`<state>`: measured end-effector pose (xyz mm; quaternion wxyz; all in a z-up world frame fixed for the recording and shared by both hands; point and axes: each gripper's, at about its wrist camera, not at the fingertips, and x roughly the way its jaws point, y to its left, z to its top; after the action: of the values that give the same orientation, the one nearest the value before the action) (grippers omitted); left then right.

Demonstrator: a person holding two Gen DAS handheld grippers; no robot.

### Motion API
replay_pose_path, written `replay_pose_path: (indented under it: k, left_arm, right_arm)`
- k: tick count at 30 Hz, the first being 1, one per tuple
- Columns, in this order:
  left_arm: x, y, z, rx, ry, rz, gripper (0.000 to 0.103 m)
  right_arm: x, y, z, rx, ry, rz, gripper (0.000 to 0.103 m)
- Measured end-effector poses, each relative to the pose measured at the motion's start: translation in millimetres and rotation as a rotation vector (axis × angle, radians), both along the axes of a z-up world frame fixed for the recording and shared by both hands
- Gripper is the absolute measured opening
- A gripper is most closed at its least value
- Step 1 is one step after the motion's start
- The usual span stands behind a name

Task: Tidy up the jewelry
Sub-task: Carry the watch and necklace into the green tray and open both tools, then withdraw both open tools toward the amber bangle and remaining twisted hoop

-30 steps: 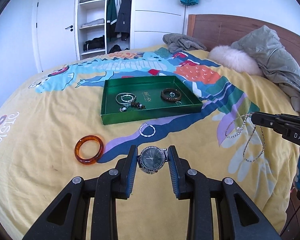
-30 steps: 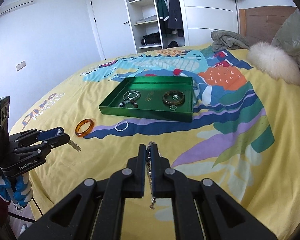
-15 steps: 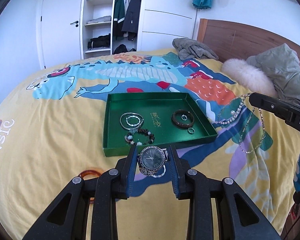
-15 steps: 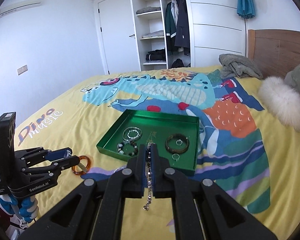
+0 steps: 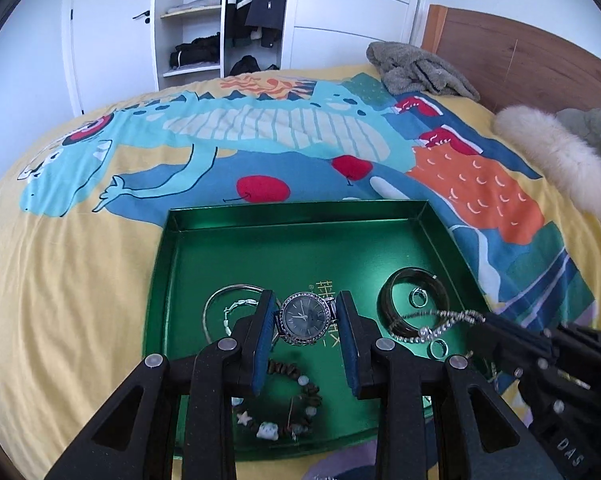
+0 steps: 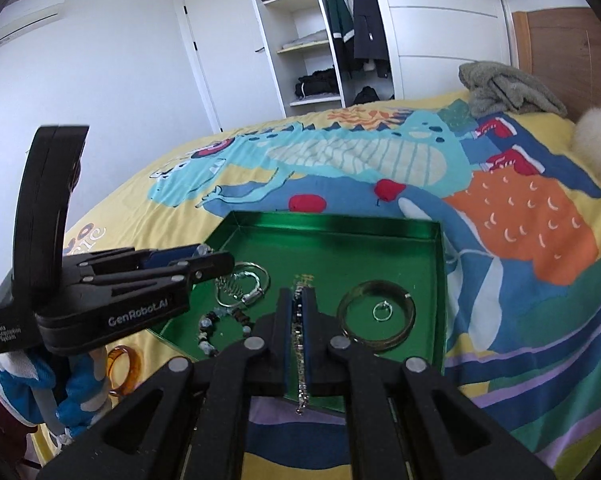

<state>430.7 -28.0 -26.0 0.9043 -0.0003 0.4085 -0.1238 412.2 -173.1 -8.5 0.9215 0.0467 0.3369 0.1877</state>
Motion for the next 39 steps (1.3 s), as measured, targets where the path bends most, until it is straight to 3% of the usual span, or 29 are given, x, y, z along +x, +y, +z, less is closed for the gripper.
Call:
replay_pose_path:
  k: [4, 9, 21, 23, 26, 32, 39]
  left_arm:
    - [17.3, -16.1, -27.8, 0.034, 0.048, -0.019, 0.03]
    - [18.8, -30.3, -45.4, 0.066, 0.072, -0.048, 0.03]
    - [19.1, -46.2, -53.4, 0.133, 0.083, -0.067, 0.031]
    - [19.3, -43.4, -52.4, 0.119, 0.089, -0.062, 0.033]
    - [16.8, -37.2, -47.9, 0.097, 0.089, -0.05, 0.036]
    - [-1.3, -20.9, -21.5, 0.078, 0.055, -0.026, 0.046]
    - [-40.3, 18.3, 29.8, 0.064, -0.006, 0.033, 0.052]
  right_arm:
    - [10.0, -8.9, -38.9, 0.01, 0.064, -0.019, 0.004]
    - [13.9, -23.1, -60.0, 0.011, 0.106, -0.032, 0.004]
    - [16.5, -31.6, -71.8, -0.005, 0.16, -0.036, 0.009]
    - [15.7, -32.3, -70.9, -0.011, 0.162, -0.04, 0.016]
    - [13.1, -34.9, -68.6, -0.018, 0.165, -0.046, 0.038]
    - [5.4, -43.3, -53.2, -0.03, 0.154, -0.077, 0.038]
    - [-25.0, -43.7, -1.5, -0.041, 0.083, -0.104, 0.039]
